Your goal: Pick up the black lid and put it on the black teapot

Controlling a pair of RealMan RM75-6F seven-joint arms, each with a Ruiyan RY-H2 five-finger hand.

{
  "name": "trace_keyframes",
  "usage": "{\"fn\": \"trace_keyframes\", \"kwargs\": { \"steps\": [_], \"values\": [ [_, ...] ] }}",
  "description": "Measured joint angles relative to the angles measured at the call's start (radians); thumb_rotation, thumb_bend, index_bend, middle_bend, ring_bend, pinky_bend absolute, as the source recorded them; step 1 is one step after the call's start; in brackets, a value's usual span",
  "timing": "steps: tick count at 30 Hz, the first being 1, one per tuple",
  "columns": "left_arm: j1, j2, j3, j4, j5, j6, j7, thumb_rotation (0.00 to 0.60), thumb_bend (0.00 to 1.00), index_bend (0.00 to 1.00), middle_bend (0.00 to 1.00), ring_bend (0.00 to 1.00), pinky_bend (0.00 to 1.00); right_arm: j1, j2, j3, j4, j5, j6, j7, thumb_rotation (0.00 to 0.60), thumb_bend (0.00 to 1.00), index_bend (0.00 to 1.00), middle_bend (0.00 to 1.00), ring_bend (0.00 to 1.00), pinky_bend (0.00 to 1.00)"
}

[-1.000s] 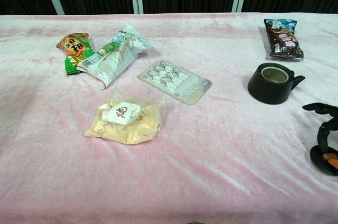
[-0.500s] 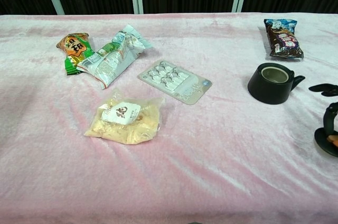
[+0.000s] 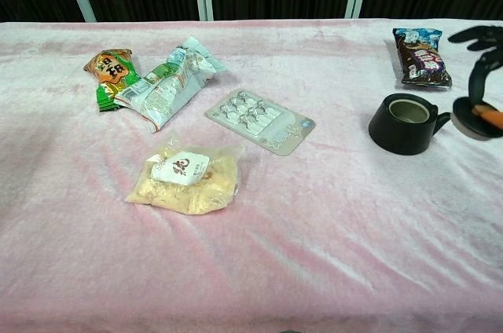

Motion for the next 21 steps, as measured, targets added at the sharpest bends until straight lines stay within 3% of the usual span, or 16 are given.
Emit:
{"fn": "trace_keyframes", "kwargs": {
  "steps": [5,11,21],
  "values": [
    [0.0,0.001,-0.001,0.0,-0.001,0.0,-0.003,0.6,0.44,0.08,0.02,0.0,0.01,0.1,0.02,0.074,-0.014,0.141,-0.127,-0.056,0.6,0.39,0.63,0.0,0.05,0.16],
    [-0.001,0.002,-0.001,0.0,0.0,-0.002,-0.008,0.6,0.44,0.08,0.02,0.0,0.01,0.21,-0.01,0.124,0.029,0.315,-0.245,-0.149,0.6,0.39,0.63,0.0,0.05,0.16],
    [-0.004,0.003,-0.001,0.002,0.002,-0.006,-0.008,0.6,0.44,0.08,0.02,0.0,0.01,0.313,-0.106,0.139,0.174,0.531,-0.332,-0.243,0.6,0.39,0.63,0.0,0.05,0.16]
  ]
}}
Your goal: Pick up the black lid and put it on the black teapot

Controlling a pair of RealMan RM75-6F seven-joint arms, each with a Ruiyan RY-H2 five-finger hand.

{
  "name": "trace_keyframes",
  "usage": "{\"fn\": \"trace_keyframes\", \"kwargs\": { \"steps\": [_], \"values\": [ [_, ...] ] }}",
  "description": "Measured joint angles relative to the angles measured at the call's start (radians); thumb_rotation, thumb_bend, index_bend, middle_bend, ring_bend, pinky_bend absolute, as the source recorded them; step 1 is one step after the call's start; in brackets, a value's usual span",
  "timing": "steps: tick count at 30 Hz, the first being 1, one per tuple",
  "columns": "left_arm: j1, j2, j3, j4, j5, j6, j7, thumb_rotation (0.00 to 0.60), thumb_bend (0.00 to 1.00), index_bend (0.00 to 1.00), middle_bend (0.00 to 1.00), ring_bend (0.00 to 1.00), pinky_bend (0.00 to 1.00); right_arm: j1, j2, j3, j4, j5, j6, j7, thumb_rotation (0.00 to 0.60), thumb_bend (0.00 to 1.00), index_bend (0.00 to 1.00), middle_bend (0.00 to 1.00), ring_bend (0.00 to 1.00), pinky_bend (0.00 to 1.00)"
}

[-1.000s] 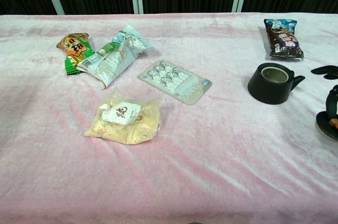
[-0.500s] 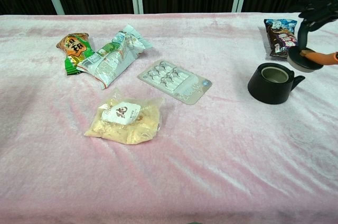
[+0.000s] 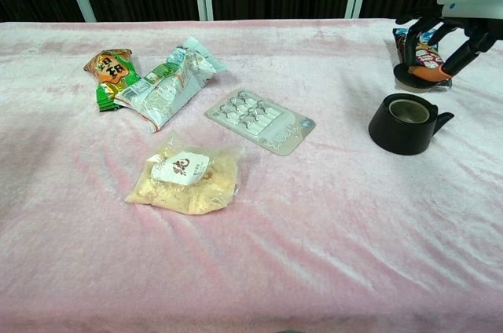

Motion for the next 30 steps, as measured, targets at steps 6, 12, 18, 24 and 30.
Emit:
{"fn": "trace_keyframes", "kwargs": {
  "steps": [6,12,18,24,30],
  "values": [
    [0.0,0.0,-0.001,-0.001,-0.001,0.002,-0.001,0.6,0.44,0.08,0.02,0.0,0.01,0.019,-0.039,-0.016,0.053,0.036,-0.016,-0.014,0.6,0.39,0.63,0.0,0.05,0.16],
    [0.0,0.001,0.0,-0.001,0.0,0.0,-0.001,0.6,0.44,0.08,0.02,0.0,0.01,0.022,-0.06,-0.034,0.089,0.049,-0.022,-0.015,0.6,0.39,0.63,0.0,0.05,0.16],
    [0.001,0.0,0.001,-0.001,0.001,0.002,0.0,0.6,0.44,0.08,0.02,0.0,0.01,0.022,-0.076,-0.043,0.109,0.045,-0.022,-0.008,0.6,0.39,0.63,0.0,0.05,0.16],
    [0.0,0.001,0.001,-0.001,0.001,0.001,0.0,0.6,0.44,0.08,0.02,0.0,0.01,0.02,-0.087,-0.048,0.124,0.039,-0.02,0.002,0.6,0.39,0.63,0.0,0.05,0.16],
    [0.0,0.0,0.001,-0.001,0.0,0.0,0.002,0.6,0.44,0.08,0.02,0.0,0.01,0.021,-0.097,-0.052,0.138,0.036,-0.024,0.007,0.6,0.39,0.63,0.0,0.05,0.16]
  ]
}}
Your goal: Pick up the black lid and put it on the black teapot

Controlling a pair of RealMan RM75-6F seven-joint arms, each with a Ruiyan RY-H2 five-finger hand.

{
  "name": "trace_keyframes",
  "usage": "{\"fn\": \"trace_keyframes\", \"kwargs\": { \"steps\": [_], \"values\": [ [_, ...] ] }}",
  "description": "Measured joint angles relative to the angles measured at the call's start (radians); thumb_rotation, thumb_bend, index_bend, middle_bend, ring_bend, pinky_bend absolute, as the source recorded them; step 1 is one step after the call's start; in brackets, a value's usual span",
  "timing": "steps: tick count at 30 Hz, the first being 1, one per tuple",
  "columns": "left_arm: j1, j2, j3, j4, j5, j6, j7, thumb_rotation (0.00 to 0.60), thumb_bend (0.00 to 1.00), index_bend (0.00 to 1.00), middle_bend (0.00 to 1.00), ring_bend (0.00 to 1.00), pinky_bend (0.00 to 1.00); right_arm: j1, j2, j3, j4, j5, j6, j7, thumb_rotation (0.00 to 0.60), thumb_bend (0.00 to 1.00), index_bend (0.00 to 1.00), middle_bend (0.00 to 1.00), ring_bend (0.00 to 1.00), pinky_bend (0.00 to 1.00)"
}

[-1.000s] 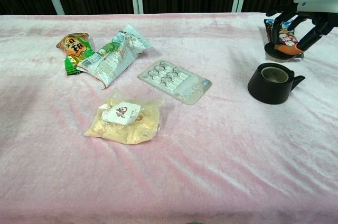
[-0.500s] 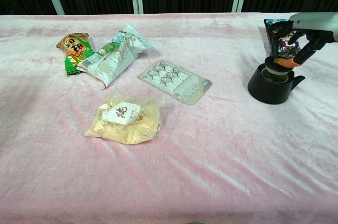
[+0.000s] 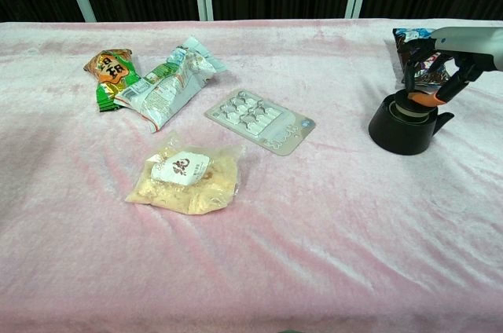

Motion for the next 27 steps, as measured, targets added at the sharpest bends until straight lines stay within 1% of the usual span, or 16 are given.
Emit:
{"fn": "trace_keyframes", "kwargs": {
  "steps": [19,25,27],
  "values": [
    [0.0,0.001,0.0,-0.001,-0.001,0.0,-0.001,0.6,0.44,0.08,0.02,0.0,0.01,-0.001,-0.039,-0.004,0.044,-0.017,-0.004,0.026,0.6,0.39,0.63,0.0,0.05,0.16],
    [-0.001,0.002,0.0,-0.001,-0.002,-0.002,-0.001,0.6,0.44,0.08,0.02,0.0,0.01,-0.003,-0.039,-0.003,0.044,-0.021,-0.003,0.031,0.6,0.34,0.63,0.0,0.05,0.16],
    [-0.001,0.002,0.0,-0.001,-0.002,-0.002,0.0,0.6,0.44,0.08,0.02,0.0,0.01,-0.004,-0.037,-0.006,0.042,-0.022,-0.004,0.029,0.6,0.31,0.59,0.0,0.05,0.16]
  ]
}}
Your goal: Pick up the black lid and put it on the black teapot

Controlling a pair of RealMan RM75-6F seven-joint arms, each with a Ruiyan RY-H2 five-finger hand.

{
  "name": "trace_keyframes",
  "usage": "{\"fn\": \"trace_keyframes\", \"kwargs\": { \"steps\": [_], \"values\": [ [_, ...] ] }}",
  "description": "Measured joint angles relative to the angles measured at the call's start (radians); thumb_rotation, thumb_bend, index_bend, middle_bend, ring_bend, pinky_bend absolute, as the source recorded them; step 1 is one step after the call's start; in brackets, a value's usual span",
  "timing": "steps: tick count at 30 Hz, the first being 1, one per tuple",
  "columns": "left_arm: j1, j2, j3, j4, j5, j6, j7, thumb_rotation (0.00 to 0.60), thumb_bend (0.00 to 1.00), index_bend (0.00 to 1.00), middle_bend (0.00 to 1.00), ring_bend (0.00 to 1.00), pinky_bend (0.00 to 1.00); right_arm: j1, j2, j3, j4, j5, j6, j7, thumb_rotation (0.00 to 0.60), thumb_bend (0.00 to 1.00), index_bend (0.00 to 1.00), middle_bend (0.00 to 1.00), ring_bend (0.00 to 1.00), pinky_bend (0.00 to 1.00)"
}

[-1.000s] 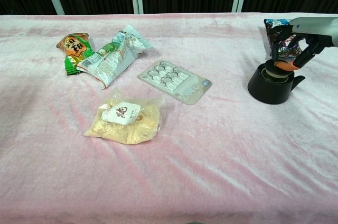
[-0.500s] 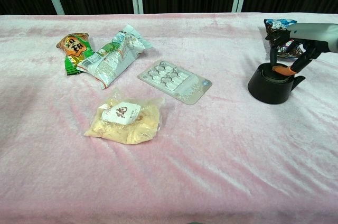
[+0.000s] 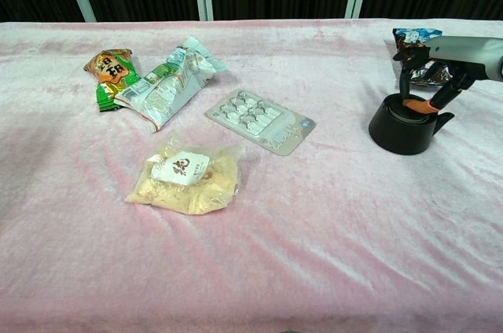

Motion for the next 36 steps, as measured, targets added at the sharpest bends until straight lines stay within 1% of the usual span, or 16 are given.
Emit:
{"fn": "trace_keyframes", "kwargs": {
  "steps": [5,14,18,22,27,31,32,34,36],
  "values": [
    [0.001,0.0,0.0,0.0,-0.001,0.001,0.0,0.6,0.44,0.08,0.02,0.0,0.01,0.0,0.001,-0.006,0.002,0.008,-0.002,-0.009,0.6,0.27,0.39,0.0,0.04,0.16],
    [0.001,0.0,0.0,-0.001,-0.002,0.001,0.004,0.6,0.44,0.08,0.02,0.0,0.01,0.003,0.006,-0.011,-0.003,0.024,-0.003,-0.027,0.6,0.2,0.18,0.0,0.03,0.16],
    [0.001,0.001,-0.001,-0.001,-0.004,0.002,0.002,0.6,0.44,0.08,0.02,0.0,0.01,-0.001,0.015,0.0,-0.021,0.023,0.022,-0.023,0.6,0.2,0.15,0.0,0.03,0.16],
    [0.001,0.001,-0.001,-0.002,-0.003,0.002,0.001,0.6,0.44,0.08,0.02,0.0,0.01,-0.02,0.044,0.018,-0.07,0.004,0.069,0.0,0.6,0.2,0.14,0.0,0.03,0.16],
    [0.002,0.001,-0.001,-0.002,-0.001,0.004,0.0,0.6,0.44,0.08,0.02,0.0,0.01,-0.074,0.111,0.031,-0.165,-0.068,0.177,0.032,0.6,0.2,0.13,0.0,0.03,0.16],
    [0.002,0.0,-0.002,-0.002,0.002,0.008,-0.002,0.6,0.44,0.08,0.02,0.0,0.01,-0.153,0.166,0.011,-0.255,-0.171,0.319,0.033,0.6,0.2,0.13,0.0,0.04,0.16],
    [0.002,-0.001,-0.002,-0.001,0.003,0.01,-0.003,0.6,0.44,0.08,0.02,0.0,0.01,-0.19,0.182,-0.005,-0.285,-0.217,0.386,0.025,0.6,0.2,0.13,0.0,0.04,0.16],
    [0.003,-0.001,-0.003,-0.001,0.005,0.013,-0.005,0.6,0.44,0.08,0.02,0.0,0.01,-0.206,0.188,-0.012,-0.296,-0.235,0.414,0.021,0.6,0.2,0.13,0.0,0.04,0.16],
    [0.004,-0.002,-0.004,-0.001,0.008,0.018,-0.008,0.6,0.44,0.08,0.02,0.0,0.01,-0.248,0.198,-0.033,-0.318,-0.28,0.486,0.007,0.6,0.2,0.13,0.0,0.04,0.16]
  ]
}}
